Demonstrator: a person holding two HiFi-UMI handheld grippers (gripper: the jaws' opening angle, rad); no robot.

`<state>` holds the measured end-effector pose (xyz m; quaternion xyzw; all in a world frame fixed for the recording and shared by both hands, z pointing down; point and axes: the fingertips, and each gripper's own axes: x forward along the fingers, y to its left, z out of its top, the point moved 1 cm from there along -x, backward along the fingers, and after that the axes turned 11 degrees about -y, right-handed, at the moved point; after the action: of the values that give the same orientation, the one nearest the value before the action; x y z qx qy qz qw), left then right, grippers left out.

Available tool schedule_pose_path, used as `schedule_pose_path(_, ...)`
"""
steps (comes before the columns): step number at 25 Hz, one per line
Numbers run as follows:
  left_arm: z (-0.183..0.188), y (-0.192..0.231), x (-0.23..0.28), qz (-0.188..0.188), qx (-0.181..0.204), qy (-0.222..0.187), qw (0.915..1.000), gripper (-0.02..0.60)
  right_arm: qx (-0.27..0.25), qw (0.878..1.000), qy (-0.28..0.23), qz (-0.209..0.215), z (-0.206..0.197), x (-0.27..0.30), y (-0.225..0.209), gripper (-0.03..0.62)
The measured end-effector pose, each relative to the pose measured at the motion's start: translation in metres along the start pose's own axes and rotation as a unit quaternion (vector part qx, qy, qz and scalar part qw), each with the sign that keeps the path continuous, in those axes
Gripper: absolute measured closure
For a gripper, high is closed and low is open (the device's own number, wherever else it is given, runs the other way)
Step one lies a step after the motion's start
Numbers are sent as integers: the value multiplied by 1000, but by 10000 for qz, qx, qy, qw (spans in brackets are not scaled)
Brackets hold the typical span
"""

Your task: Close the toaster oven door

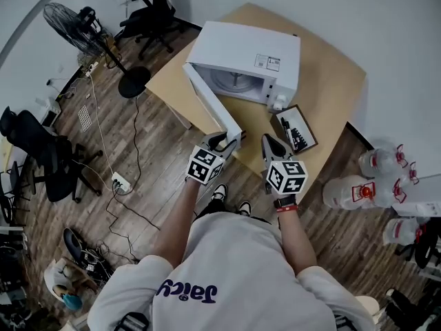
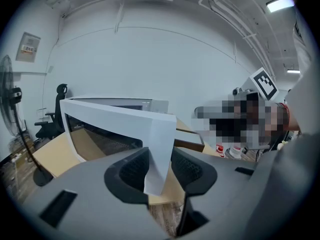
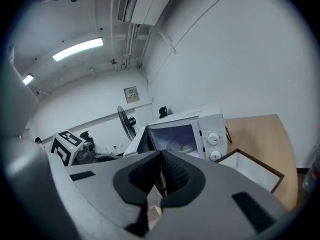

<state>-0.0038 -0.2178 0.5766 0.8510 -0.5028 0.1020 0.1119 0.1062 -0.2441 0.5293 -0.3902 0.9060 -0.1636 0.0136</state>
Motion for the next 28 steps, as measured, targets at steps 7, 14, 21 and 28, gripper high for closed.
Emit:
schedule_pose_path(7,3,0,8,-41,8,-24,10000,426,-7,9998,-60,-164,7,11,-9,579)
schedule_pose_path(14,7,1,24,-165,24,-6,9999,428,6,9996,-72,-261,7,24,-16,579)
schedule_pose_path(21,12,0,36,-239,17,-46,9997,428,13,9991,-83,-410,9,28,-26,579)
schedule_pose_path(28,13,1,50,-269,118,-26,9996,430,71,9988,-115,-463,8,28,-33,579)
